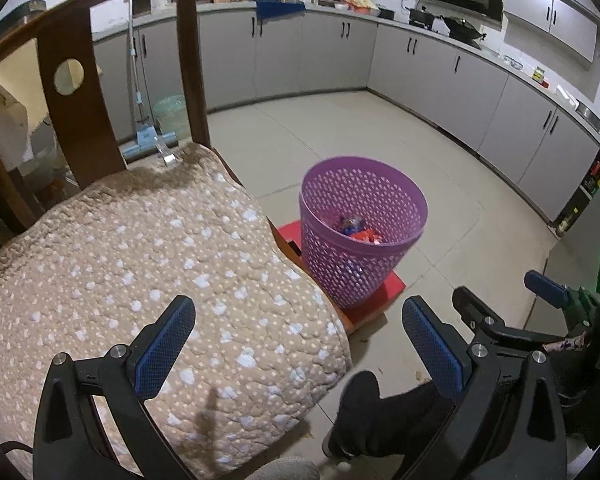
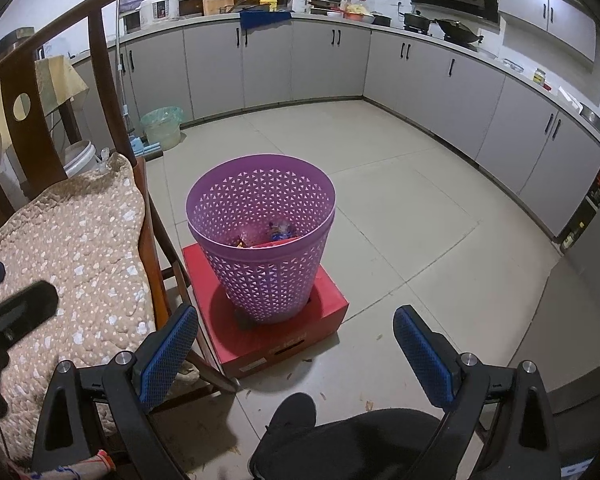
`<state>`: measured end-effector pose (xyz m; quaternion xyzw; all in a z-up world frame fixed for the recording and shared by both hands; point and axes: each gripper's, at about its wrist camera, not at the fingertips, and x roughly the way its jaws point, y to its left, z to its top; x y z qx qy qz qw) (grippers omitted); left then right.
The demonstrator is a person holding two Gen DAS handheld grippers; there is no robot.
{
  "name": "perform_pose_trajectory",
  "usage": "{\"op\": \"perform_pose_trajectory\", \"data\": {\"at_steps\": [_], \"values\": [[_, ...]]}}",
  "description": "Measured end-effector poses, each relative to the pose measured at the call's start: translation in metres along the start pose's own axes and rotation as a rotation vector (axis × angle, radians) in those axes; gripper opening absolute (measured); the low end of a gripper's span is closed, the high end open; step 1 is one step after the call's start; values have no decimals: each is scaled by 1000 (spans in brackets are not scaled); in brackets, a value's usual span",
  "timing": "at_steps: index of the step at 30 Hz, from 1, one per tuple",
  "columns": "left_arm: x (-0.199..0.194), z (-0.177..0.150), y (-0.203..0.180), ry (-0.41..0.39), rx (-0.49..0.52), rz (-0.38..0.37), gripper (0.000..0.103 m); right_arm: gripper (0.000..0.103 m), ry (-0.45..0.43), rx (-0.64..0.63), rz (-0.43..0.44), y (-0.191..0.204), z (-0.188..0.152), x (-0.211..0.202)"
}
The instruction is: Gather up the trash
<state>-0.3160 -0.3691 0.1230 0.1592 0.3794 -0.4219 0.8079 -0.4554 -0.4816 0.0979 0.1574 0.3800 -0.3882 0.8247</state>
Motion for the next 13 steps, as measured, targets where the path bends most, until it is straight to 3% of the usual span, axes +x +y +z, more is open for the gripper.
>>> {"op": "perform_pose_trajectory", "data": {"at_steps": [7,13], "values": [[-13,3,3,-66,11,18,103,100,-8,-2,3,4,1,0],[-15,1,-2,-71,41,7,103,100,-7,9,3,3,0,0]]}}
